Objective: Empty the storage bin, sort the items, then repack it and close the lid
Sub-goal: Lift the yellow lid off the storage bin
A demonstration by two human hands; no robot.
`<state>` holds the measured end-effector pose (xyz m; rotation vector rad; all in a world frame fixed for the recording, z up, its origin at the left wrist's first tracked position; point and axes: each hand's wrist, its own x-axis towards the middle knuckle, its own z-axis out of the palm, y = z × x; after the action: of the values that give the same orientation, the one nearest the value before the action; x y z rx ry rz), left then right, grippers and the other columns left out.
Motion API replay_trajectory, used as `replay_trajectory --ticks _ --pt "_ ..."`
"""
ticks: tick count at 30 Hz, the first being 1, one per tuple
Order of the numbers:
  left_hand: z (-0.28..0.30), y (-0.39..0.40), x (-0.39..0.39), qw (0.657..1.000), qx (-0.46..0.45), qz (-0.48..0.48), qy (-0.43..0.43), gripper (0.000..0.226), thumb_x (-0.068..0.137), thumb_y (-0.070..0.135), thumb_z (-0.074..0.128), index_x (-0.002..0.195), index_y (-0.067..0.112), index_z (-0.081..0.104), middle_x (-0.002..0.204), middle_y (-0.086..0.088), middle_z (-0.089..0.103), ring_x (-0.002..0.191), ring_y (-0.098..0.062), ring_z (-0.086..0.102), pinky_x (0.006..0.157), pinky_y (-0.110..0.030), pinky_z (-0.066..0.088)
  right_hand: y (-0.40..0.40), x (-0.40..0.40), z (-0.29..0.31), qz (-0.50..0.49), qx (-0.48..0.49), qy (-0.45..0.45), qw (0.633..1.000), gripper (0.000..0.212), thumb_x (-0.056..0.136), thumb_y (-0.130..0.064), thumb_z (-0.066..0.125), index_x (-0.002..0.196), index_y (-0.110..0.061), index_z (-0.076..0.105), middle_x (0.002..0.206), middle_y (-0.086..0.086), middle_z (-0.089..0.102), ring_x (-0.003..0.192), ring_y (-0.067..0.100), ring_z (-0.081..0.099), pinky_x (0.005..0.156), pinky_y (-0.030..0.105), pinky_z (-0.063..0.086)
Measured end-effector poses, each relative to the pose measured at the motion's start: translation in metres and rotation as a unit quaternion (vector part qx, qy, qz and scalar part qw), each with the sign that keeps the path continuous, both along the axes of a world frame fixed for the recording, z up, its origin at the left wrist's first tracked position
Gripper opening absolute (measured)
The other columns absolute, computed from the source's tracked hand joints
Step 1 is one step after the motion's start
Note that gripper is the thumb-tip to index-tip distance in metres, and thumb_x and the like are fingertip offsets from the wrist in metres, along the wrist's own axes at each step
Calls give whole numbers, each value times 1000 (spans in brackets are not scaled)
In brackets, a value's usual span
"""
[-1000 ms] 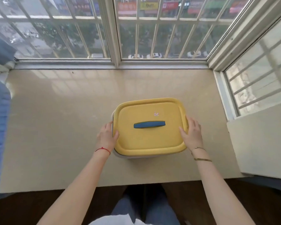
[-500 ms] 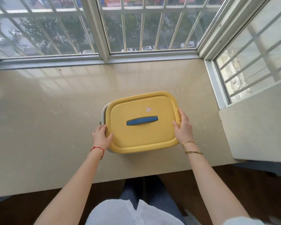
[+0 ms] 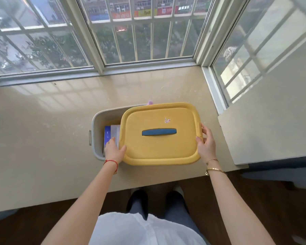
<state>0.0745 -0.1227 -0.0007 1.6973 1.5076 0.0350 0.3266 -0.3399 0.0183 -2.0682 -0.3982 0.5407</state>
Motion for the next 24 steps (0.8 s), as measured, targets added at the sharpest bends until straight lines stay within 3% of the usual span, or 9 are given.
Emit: replay_trajectory --ticks 5,9,13,18,24 --pt "8 -70 42 997 -28 22 -70 55 90 20 60 140 11 39 131 -11 55 115 -26 55 95 -43 49 -68 45 2 -9 -6 23 1000 48 94 -14 52 138 -29 39 135 -4 49 121 23 51 99 51 47" --pt "4 -124 76 994 -12 55 -98 52 86 17 64 135 15 45 127 -8 58 110 -23 56 97 -41 48 -110 80 2 -6 -31 1 999 45 95 -15 51 137 -27 39 136 -1 49 120 25 52 99 49 47" --pt "-4 -163 96 991 16 69 -110 62 81 12 69 137 15 44 131 -7 55 120 -23 52 104 -44 43 -133 105 -7 10 -78 -27 997 45 95 -16 51 138 -22 38 137 1 48 122 24 50 101 47 47" --pt "-5 -189 117 990 47 41 -129 63 79 11 73 137 13 47 129 -6 58 116 -20 56 102 -39 45 -155 134 -21 10 -128 -60 990 47 97 -15 45 143 -19 32 141 6 43 129 26 44 104 47 42" --pt "-25 -199 128 996 14 36 -82 64 80 11 72 138 13 45 129 -8 57 118 -23 55 103 -40 44 -161 145 -42 55 -173 -68 981 51 97 -13 43 145 -17 25 145 7 38 134 27 39 106 48 40"
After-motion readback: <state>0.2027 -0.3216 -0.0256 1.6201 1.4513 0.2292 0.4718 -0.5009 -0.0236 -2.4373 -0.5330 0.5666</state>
